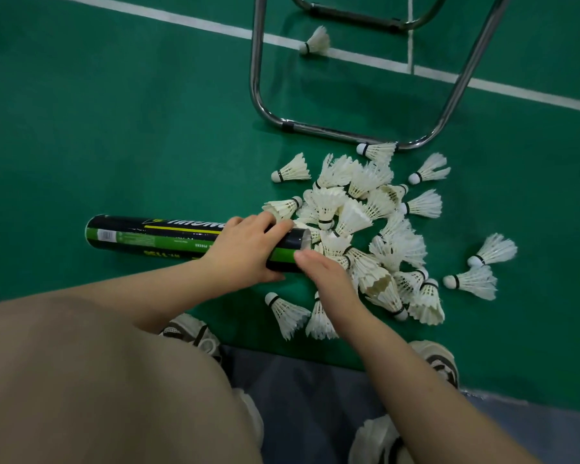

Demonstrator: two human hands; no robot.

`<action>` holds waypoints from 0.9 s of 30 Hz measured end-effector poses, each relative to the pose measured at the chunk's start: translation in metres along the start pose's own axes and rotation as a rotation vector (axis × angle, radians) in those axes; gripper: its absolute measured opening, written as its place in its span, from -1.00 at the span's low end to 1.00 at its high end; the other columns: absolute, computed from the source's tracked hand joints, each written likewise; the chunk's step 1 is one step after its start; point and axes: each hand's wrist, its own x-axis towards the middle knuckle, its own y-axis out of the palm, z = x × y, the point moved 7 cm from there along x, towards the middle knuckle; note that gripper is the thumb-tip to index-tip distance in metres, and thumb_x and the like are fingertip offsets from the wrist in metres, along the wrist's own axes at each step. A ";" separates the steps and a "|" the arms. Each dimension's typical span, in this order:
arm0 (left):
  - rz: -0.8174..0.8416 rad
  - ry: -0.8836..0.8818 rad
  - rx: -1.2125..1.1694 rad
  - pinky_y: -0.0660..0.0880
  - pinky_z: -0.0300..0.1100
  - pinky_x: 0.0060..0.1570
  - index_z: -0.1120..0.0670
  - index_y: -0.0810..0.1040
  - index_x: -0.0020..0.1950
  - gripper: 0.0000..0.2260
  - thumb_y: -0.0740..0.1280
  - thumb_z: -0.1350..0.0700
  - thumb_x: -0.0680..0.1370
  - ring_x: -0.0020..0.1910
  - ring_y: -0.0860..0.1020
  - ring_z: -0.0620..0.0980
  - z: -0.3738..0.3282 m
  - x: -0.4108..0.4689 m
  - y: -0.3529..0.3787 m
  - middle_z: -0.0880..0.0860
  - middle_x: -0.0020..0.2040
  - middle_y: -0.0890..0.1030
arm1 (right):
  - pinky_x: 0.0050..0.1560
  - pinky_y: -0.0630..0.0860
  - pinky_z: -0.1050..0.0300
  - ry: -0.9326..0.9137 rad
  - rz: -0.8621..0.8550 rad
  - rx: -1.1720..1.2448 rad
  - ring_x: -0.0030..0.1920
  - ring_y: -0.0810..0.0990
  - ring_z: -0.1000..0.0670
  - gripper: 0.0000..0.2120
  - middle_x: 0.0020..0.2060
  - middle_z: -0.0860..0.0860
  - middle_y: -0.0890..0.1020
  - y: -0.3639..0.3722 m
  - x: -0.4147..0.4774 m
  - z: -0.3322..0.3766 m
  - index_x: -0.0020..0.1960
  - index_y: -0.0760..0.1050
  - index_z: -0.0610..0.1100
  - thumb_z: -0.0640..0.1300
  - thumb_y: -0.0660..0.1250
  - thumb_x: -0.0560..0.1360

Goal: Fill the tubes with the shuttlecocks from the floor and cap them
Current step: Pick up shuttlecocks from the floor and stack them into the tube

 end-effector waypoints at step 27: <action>-0.064 -0.130 -0.014 0.37 -0.03 0.08 0.00 0.19 0.41 -0.25 0.38 -0.27 0.34 0.12 0.44 0.08 0.024 0.050 -0.021 0.05 0.18 0.41 | 0.33 0.23 -0.02 0.085 -0.499 -1.084 0.37 0.27 -0.08 -0.48 0.38 -0.04 0.35 -0.128 0.088 0.007 0.44 0.22 -0.08 0.00 0.24 0.53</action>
